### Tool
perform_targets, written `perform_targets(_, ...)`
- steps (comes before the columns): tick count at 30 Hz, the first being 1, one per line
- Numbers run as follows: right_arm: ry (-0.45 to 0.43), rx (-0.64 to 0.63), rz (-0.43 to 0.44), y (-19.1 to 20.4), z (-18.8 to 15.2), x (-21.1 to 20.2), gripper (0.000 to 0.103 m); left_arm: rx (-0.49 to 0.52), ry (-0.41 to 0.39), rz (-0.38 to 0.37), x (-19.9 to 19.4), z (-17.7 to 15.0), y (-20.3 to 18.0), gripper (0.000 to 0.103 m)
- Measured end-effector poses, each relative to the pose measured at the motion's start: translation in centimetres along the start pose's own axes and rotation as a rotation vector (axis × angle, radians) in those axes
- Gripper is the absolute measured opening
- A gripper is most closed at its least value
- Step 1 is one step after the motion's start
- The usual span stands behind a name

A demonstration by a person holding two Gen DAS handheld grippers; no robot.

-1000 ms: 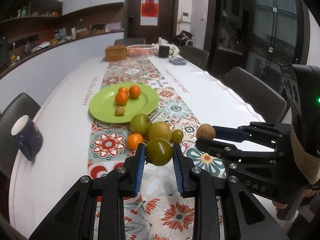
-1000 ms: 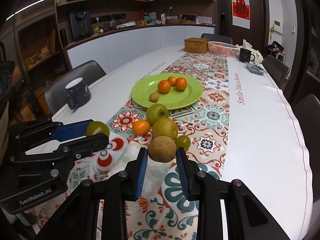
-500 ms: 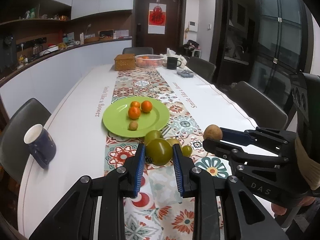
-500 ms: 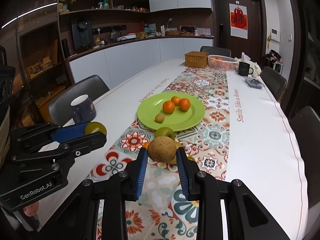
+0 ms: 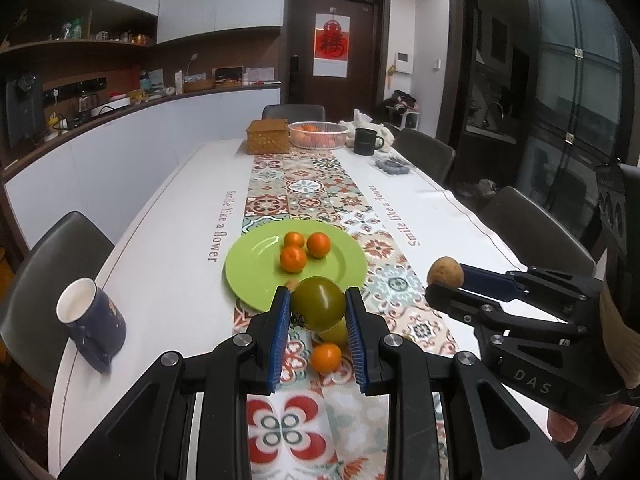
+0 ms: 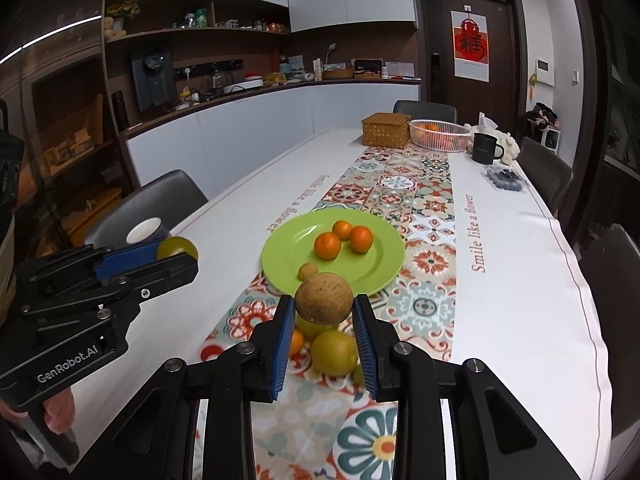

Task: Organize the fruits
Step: 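Carry both fruits onto the green plate and open both tools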

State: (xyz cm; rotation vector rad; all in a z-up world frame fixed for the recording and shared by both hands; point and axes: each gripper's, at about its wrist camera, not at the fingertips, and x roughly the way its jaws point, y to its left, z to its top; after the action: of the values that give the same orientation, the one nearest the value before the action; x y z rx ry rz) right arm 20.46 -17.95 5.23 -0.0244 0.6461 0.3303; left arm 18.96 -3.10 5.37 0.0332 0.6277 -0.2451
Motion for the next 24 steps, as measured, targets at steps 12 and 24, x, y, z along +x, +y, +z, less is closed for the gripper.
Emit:
perform_targets(12,0.065,0.014,-0.005,-1.4,2.7,6.8,0.031,-0.028,0.068,0.022,6.7,2.2,2.9,0.028)
perform_targets(24,0.181,0.018,0.022,-2.4,3.2,14.2,0.031,-0.088,0.191,0.010,14.5,2.2,5.7,0.028)
